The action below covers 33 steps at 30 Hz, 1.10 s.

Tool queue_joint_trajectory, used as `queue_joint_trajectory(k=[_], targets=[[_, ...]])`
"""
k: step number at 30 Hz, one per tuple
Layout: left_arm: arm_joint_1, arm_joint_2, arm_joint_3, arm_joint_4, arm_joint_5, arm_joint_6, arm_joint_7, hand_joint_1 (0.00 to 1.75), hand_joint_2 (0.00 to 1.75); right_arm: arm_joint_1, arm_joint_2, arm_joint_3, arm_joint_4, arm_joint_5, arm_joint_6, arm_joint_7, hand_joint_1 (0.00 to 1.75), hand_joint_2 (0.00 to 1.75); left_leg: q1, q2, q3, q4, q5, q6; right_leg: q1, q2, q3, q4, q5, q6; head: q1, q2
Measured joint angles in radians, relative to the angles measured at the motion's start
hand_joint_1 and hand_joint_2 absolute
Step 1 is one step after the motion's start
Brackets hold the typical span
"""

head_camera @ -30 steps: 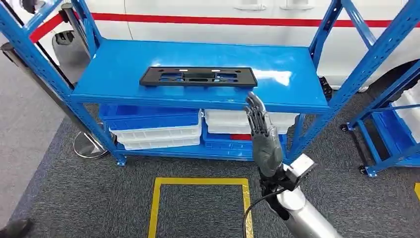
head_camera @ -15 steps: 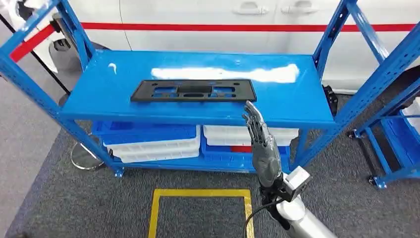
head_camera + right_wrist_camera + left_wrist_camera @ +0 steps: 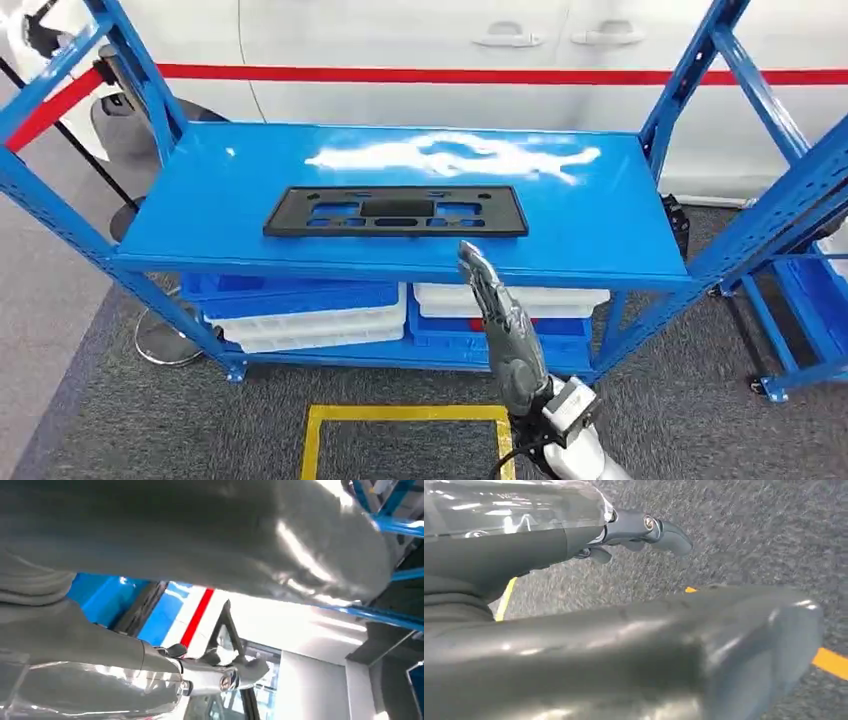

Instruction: Take the parts from the cabinet and place them on the table.

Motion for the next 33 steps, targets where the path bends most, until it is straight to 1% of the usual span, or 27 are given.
queue_joint_trajectory(k=[1,2,4,5,6,7,8,9,10,11,12,14,15,16,17,19,20,21,22,23,24,25,26,29,30,31,33], targets=[[-0.002,0.000,0.000,0.000,-0.002,0.000,-0.003,0.00,0.00,-0.003,0.001,0.000,0.000,0.005,0.000,-0.001,0.00,0.00,0.001,0.000,0.010,-0.002,-0.003,0.006,0.002,-0.001,-0.015,0.036,-0.016,0.003,0.001,0.000],[-0.003,0.000,0.000,0.000,-0.002,-0.001,-0.005,0.00,0.00,-0.003,0.003,0.000,0.002,0.010,0.000,-0.001,0.00,0.00,0.001,0.000,0.014,-0.002,-0.008,0.011,0.000,-0.001,-0.054,0.100,-0.043,0.007,0.001,0.000],[-0.004,0.000,0.000,0.000,-0.003,-0.001,-0.007,0.00,0.00,0.006,0.005,0.001,0.007,0.020,-0.002,-0.001,0.00,0.00,-0.001,-0.001,0.024,-0.002,-0.021,0.012,-0.005,-0.002,-0.146,0.226,-0.095,0.012,0.000,0.000],[-0.003,0.000,0.000,0.000,-0.003,-0.002,-0.010,0.00,0.00,0.010,0.008,0.001,0.010,0.026,-0.003,0.000,0.00,0.00,-0.001,-0.002,0.032,-0.001,-0.029,0.011,-0.007,-0.002,-0.179,0.254,-0.105,0.013,0.000,0.000],[-0.001,0.000,0.000,0.000,-0.006,-0.004,-0.011,0.00,0.00,0.012,0.012,0.002,0.014,0.034,-0.003,0.003,0.00,0.00,0.000,-0.003,0.043,-0.001,-0.039,0.009,-0.008,-0.005,-0.189,0.240,-0.092,0.016,0.000,0.000],[0.002,0.000,0.000,0.000,-0.009,-0.005,-0.014,0.00,0.00,0.013,0.016,0.002,0.017,0.043,-0.003,0.009,0.00,0.00,0.000,-0.004,0.058,-0.001,-0.050,0.007,-0.009,-0.007,-0.181,0.188,-0.051,0.017,0.000,0.000],[0.003,0.000,0.000,0.000,-0.011,-0.006,-0.016,0.00,0.00,0.013,0.017,0.002,0.024,0.055,-0.002,0.012,0.00,0.00,0.000,-0.004,0.076,-0.001,-0.062,0.003,-0.010,-0.009,-0.157,0.110,0.011,0.014,0.000,0.000],[0.003,-0.001,0.000,0.000,-0.014,-0.007,-0.019,0.00,0.00,0.012,0.021,0.002,0.031,0.069,-0.002,0.015,0.00,1.75,0.000,-0.004,0.089,-0.001,-0.075,-0.001,-0.009,-0.009,-0.135,0.031,0.079,0.009,0.001,0.000],[0.005,-0.002,-0.001,0.001,-0.016,-0.008,-0.021,0.00,0.00,0.011,0.025,0.002,0.043,0.080,-0.002,0.017,0.00,1.75,-0.001,-0.004,0.097,0.000,-0.085,-0.006,-0.006,-0.008,-0.132,0.000,0.114,0.003,0.001,0.000],[0.001,-0.002,-0.001,0.002,-0.019,-0.008,-0.024,0.00,0.00,0.009,0.032,0.003,0.058,0.090,-0.002,0.021,0.00,1.75,-0.002,-0.006,0.097,0.001,-0.090,-0.014,0.001,-0.011,-0.135,-0.013,0.086,-0.003,0.001,0.000],[-0.004,-0.002,-0.001,0.002,-0.021,-0.010,-0.026,0.00,0.00,0.010,0.043,0.005,0.065,0.101,-0.005,0.021,0.00,1.75,-0.002,-0.004,0.091,-0.002,-0.095,-0.020,0.000,-0.011,-0.134,-0.005,0.103,-0.011,0.000,0.000],[-0.004,-0.002,-0.002,0.002,-0.024,-0.014,-0.032,0.00,0.00,-0.003,0.053,0.006,0.087,0.137,-0.016,0.021,0.00,1.75,-0.002,-0.003,0.104,0.009,-0.091,-0.032,0.000,-0.006,-0.125,-0.009,0.091,-0.025,0.000,0.000],[-0.005,0.000,-0.002,0.002,-0.027,-0.015,-0.033,0.00,0.00,-0.006,0.060,0.008,0.098,0.153,-0.022,0.023,0.00,1.75,-0.001,-0.001,0.092,0.036,-0.090,-0.036,-0.007,-0.007,-0.109,-0.019,0.087,-0.030,-0.001,0.000],[-0.005,-0.003,-0.002,0.002,-0.031,-0.016,-0.035,0.00,0.00,-0.015,0.067,0.010,0.112,0.174,-0.029,0.032,0.00,1.75,0.000,0.000,0.070,0.087,-0.084,-0.041,-0.006,-0.009,-0.095,-0.024,0.080,-0.035,0.000,0.000],[-0.005,-0.005,-0.003,0.002,-0.032,-0.017,-0.035,0.00,0.00,-0.034,0.080,0.014,0.138,0.196,-0.032,0.046,0.00,1.75,0.002,0.001,0.025,0.156,-0.096,-0.047,-0.006,-0.010,-0.087,-0.025,0.074,-0.041,0.000,0.000],[-0.005,-0.005,-0.003,0.002,-0.033,-0.018,-0.037,0.00,0.00,-0.063,0.100,0.020,0.190,0.217,-0.026,0.063,0.00,1.75,0.006,0.001,-0.072,0.283,-0.165,-0.057,-0.005,-0.009,-0.075,-0.025,0.060,-0.043,-0.001,0.000],[-0.003,-0.005,-0.003,0.002,-0.033,-0.018,-0.037,0.00,0.00,-0.072,0.109,0.021,0.215,0.223,-0.018,0.068,0.00,1.75,0.007,0.001,-0.106,0.315,-0.188,-0.058,-0.005,-0.009,-0.065,-0.024,0.054,-0.042,-0.001,0.000],[-0.001,-0.005,-0.003,0.002,-0.033,-0.018,-0.037,0.00,0.00,-0.083,0.118,0.024,0.236,0.233,-0.014,0.071,0.00,1.75,0.008,0.001,-0.118,0.307,-0.180,-0.058,-0.005,-0.008,-0.055,-0.024,0.047,-0.042,-0.001,0.000],[0.000,-0.005,-0.002,0.002,-0.032,-0.018,-0.037,0.00,0.00,-0.096,0.126,0.030,0.259,0.248,-0.015,0.072,0.00,1.75,0.009,0.001,-0.114,0.263,-0.145,-0.055,-0.005,-0.007,-0.044,-0.024,0.040,-0.040,-0.001,0.000],[0.000,-0.005,-0.002,0.002,-0.031,-0.018,-0.038,0.00,0.00,-0.108,0.133,0.036,0.283,0.271,-0.023,0.075,0.00,1.75,0.009,0.002,-0.096,0.187,-0.088,-0.052,-0.005,-0.007,-0.032,-0.024,0.032,-0.038,-0.001,0.000],[0.000,-0.005,-0.002,0.002,-0.031,-0.018,-0.037,0.00,0.00,-0.119,0.141,0.040,0.302,0.297,-0.032,0.076,0.00,1.75,0.009,0.002,-0.068,0.092,-0.010,-0.047,-0.005,-0.007,-0.019,-0.024,0.022,-0.035,-0.001,0.000],[0.003,-0.005,-0.002,0.002,-0.031,-0.016,-0.037,0.00,0.00,-0.128,0.146,0.044,0.319,0.329,-0.049,0.082,0.00,1.75,0.009,0.004,-0.057,0.024,0.044,-0.045,-0.005,-0.009,-0.017,-0.026,0.015,-0.031,0.000,0.000],[0.003,-0.006,-0.002,0.003,-0.031,-0.013,-0.032,0.00,0.00,-0.143,0.152,0.053,0.345,0.379,-0.078,0.089,0.00,1.75,0.000,0.006,-0.062,0.026,0.008,-0.043,-0.003,-0.006,-0.015,-0.023,0.012,-0.026,-0.001,0.000],[0.003,-0.006,0.000,0.003,-0.031,-0.009,-0.029,0.00,0.00,-0.164,0.168,0.070,0.390,0.487,-0.138,0.113,0.00,1.75,-0.004,0.002,-0.058,0.029,0.026,-0.023,-0.004,-0.007,-0.012,-0.030,0.004,-0.007,0.000,0.000],[0.003,-0.009,0.000,0.003,-0.032,-0.006,-0.028,0.00,0.00,-0.174,0.175,0.076,0.404,0.543,-0.172,0.132,0.00,1.75,0.008,0.003,-0.050,0.016,0.031,-0.016,0.001,-0.008,-0.011,-0.029,-0.004,0.001,-0.001,0.000],[0.002,-0.011,0.000,0.003,-0.033,-0.005,-0.028,0.00,0.00,-0.184,0.179,0.082,0.416,0.600,-0.210,0.151,0.00,1.75,0.007,0.002,-0.044,0.009,0.031,-0.013,-0.003,-0.009,-0.015,-0.009,-0.018,0.005,0.000,0.000],[0.000,-0.012,0.000,0.003,-0.034,-0.005,-0.028,0.00,0.00,-0.202,0.183,0.092,0.442,0.686,-0.266,0.179,0.00,1.75,0.007,0.003,-0.040,0.009,0.025,-0.001,-0.004,-0.009,-0.083,0.119,-0.082,0.011,0.000,0.000]])
